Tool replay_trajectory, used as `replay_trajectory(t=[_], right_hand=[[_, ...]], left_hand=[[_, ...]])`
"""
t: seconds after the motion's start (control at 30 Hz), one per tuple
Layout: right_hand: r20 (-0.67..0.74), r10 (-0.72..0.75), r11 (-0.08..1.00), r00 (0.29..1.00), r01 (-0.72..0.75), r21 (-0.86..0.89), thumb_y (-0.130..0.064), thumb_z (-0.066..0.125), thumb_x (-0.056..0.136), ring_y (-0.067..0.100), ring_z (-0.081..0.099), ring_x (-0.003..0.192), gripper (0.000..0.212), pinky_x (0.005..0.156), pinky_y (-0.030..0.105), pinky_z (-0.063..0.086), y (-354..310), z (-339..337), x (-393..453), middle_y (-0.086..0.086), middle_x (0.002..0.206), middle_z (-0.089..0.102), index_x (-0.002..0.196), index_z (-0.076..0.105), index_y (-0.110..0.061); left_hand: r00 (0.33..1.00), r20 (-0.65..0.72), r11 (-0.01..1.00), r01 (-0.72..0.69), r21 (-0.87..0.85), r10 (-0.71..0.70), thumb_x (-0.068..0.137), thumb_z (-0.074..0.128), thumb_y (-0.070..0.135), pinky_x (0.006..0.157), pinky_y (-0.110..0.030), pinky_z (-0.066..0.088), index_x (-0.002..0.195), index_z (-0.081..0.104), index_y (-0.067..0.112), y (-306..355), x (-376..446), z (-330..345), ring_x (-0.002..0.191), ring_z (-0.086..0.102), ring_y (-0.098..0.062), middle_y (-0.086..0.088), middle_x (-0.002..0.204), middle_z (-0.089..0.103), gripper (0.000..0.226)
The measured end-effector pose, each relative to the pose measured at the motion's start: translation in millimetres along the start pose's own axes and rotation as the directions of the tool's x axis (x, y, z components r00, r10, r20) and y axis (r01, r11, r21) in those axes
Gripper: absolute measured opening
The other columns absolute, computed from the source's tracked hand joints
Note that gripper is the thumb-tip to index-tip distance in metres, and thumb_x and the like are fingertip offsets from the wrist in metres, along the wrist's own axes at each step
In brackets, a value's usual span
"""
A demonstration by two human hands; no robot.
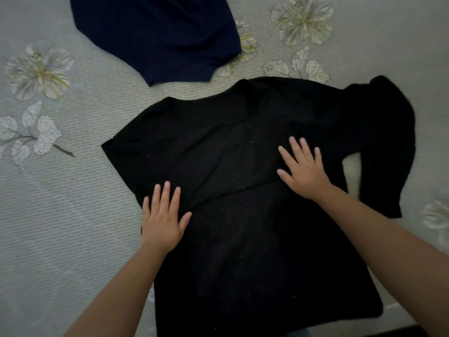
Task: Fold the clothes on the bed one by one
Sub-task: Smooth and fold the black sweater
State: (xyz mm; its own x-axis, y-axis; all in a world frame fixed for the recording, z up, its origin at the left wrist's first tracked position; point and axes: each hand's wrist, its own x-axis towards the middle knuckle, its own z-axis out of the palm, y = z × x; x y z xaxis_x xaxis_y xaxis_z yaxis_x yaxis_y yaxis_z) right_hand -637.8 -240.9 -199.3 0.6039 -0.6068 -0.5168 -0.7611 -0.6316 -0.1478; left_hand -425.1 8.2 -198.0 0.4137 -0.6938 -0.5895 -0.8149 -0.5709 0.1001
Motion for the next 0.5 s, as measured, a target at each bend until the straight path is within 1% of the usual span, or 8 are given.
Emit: replay_trajectory(t=[0.07, 0.13, 0.2, 0.27, 0.33, 0.4, 0.43, 0.5], right_hand=[[0.004, 0.004, 0.989, 1.0, -0.004, 0.146, -0.034, 0.039, 0.097, 0.022, -0.002, 0.144, 0.055, 0.114, 0.042, -0.002, 3.7, -10.6, -2.8, 0.005, 0.156, 0.006, 0.146, 0.02, -0.019], [-0.149, 0.105, 0.966, 0.983, -0.065, 0.25, -0.025, 0.048, 0.094, 0.024, 0.013, 0.143, 0.05, 0.114, 0.043, 0.008, 14.7, -18.4, -17.7, 0.008, 0.152, 0.025, 0.14, 0.036, -0.01], [-0.331, 0.289, 0.944, 0.898, -0.209, 0.257, -0.018, 0.058, 0.087, 0.031, 0.025, 0.138, 0.048, 0.11, 0.048, 0.016, 34.6, -20.2, -39.5, 0.016, 0.144, 0.037, 0.132, 0.047, -0.003], [-0.383, 0.472, 0.878, 0.794, -0.385, 0.285, -0.017, 0.066, 0.081, 0.037, 0.026, 0.136, 0.057, 0.108, 0.051, 0.019, 60.2, -14.6, -64.1, 0.023, 0.143, 0.035, 0.131, 0.046, 0.001], [-0.269, 0.647, 0.755, 0.714, -0.551, 0.355, -0.023, 0.069, 0.079, 0.038, 0.024, 0.136, 0.072, 0.109, 0.048, 0.019, 88.8, -5.3, -86.1, 0.027, 0.145, 0.027, 0.137, 0.035, 0.0], [-0.112, 0.771, 0.586, 0.627, -0.63, 0.51, -0.023, 0.071, 0.078, 0.039, 0.035, 0.127, 0.072, 0.105, 0.044, 0.028, 109.2, 4.7, -97.3, 0.029, 0.136, 0.038, 0.135, 0.035, 0.002], [-0.067, 0.799, 0.521, 0.598, -0.632, 0.574, -0.02, 0.07, 0.079, 0.04, 0.044, 0.119, 0.061, 0.099, 0.043, 0.035, 119.2, 6.6, -100.8, 0.03, 0.127, 0.047, 0.127, 0.042, 0.005], [-0.042, 0.818, 0.468, 0.573, -0.621, 0.629, -0.011, 0.061, 0.084, 0.041, 0.053, 0.104, 0.033, 0.085, 0.039, 0.04, 130.2, 2.3, -103.6, 0.031, 0.109, 0.058, 0.108, 0.054, 0.011]], left_hand=[[1.0, 0.002, 1.0, 0.017, 0.004, -0.017, 0.057, -0.037, 0.074, 0.114, -0.046, -0.002, 0.147, 0.015, 0.014, 1.7, -0.2, -0.9, 0.143, -0.002, -0.029, -0.012, 0.155, 0.005, 0.12], [0.999, -0.04, 0.999, 0.022, -0.046, -0.024, 0.057, -0.034, 0.076, 0.113, -0.047, -0.001, 0.146, 0.016, 0.013, 10.1, -3.3, -5.6, 0.143, -0.003, -0.028, -0.012, 0.155, 0.006, 0.12], [0.992, -0.124, 0.996, -0.038, -0.075, 0.029, 0.068, -0.022, 0.077, 0.113, -0.047, 0.002, 0.145, 0.021, 0.009, 25.7, -4.3, -10.1, 0.142, -0.002, -0.025, -0.014, 0.154, 0.012, 0.111], [0.981, -0.176, 0.993, -0.095, -0.068, 0.082, 0.081, 0.002, 0.07, 0.114, -0.044, 0.002, 0.144, 0.019, 0.007, 45.2, -3.0, -9.4, 0.137, -0.008, -0.019, -0.013, 0.154, 0.012, 0.091], [0.985, -0.143, 0.992, -0.103, -0.067, 0.093, 0.091, 0.026, 0.057, 0.115, -0.042, -0.001, 0.146, 0.011, 0.009, 65.1, 2.0, -4.4, 0.136, -0.014, -0.016, -0.011, 0.155, 0.003, 0.074], [0.996, -0.044, 0.997, -0.079, -0.005, 0.078, 0.094, 0.028, 0.051, 0.115, -0.042, -0.004, 0.147, -0.001, 0.014, 75.3, 6.6, 1.6, 0.139, -0.018, -0.018, -0.008, 0.155, -0.008, 0.071], [0.998, -0.001, 0.997, -0.067, 0.042, 0.067, 0.094, 0.026, 0.053, 0.114, -0.042, -0.005, 0.147, -0.006, 0.016, 80.5, 8.3, 4.7, 0.14, -0.019, -0.02, -0.007, 0.155, -0.013, 0.072], [0.998, 0.053, 0.994, -0.048, 0.098, 0.043, 0.093, 0.024, 0.055, 0.114, -0.043, -0.004, 0.146, -0.01, 0.017, 84.7, 9.9, 5.9, 0.141, -0.019, -0.021, -0.006, 0.154, -0.018, 0.074]])
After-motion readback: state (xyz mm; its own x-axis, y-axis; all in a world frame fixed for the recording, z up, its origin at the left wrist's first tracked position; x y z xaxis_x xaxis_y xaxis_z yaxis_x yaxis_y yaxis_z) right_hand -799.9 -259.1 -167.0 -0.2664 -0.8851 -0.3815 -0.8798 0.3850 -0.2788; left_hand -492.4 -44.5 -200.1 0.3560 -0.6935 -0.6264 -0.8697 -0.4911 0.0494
